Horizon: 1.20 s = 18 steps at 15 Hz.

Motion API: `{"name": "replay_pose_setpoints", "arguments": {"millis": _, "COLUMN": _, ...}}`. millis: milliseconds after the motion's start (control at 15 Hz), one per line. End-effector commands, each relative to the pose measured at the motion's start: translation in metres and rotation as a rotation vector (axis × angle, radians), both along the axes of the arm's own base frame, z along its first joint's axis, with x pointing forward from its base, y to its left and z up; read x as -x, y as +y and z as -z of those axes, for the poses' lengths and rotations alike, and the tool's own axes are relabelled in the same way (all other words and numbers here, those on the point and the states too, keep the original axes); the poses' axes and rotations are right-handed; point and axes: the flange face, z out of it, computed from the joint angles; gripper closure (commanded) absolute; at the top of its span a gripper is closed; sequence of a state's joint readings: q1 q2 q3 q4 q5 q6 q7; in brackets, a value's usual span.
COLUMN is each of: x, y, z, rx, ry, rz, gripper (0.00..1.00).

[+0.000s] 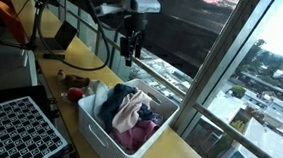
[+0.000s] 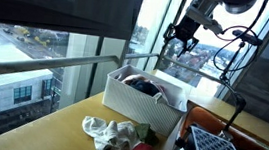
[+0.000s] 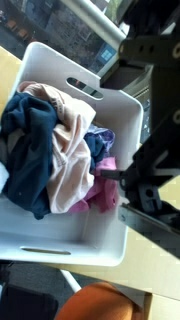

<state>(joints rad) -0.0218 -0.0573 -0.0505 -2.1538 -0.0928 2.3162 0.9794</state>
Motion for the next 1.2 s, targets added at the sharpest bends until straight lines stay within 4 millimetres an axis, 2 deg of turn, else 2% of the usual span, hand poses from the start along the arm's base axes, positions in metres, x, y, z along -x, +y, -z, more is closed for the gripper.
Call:
{"name": "replay_pose_setpoints", "arguments": {"millis": 0, "x": 0.041, "y": 0.069, "z": 0.033, "rx": -0.016, "ry": 0.017, "rz": -0.042, "gripper": 0.0}}
{"name": "replay_pose_setpoints", "arguments": {"millis": 333, "x": 0.082, "y": 0.172, "z": 0.129, "rx": -0.07, "ry": 0.092, "rz": -0.126, "gripper": 0.0}}
{"name": "replay_pose_setpoints", "arguments": {"millis": 533, "x": 0.096, "y": 0.213, "z": 0.176, "rx": -0.09, "ry": 0.115, "rz": -0.173, "gripper": 0.0}}
{"name": "replay_pose_setpoints", "arguments": {"millis": 800, "x": 0.09, "y": 0.235, "z": 0.22, "rx": -0.083, "ry": 0.148, "rz": -0.22, "gripper": 0.0}}
{"name": "replay_pose_setpoints", "arguments": {"millis": 1133, "x": 0.071, "y": 0.227, "z": 0.241, "rx": -0.048, "ry": 0.184, "rz": -0.229, "gripper": 0.0}}
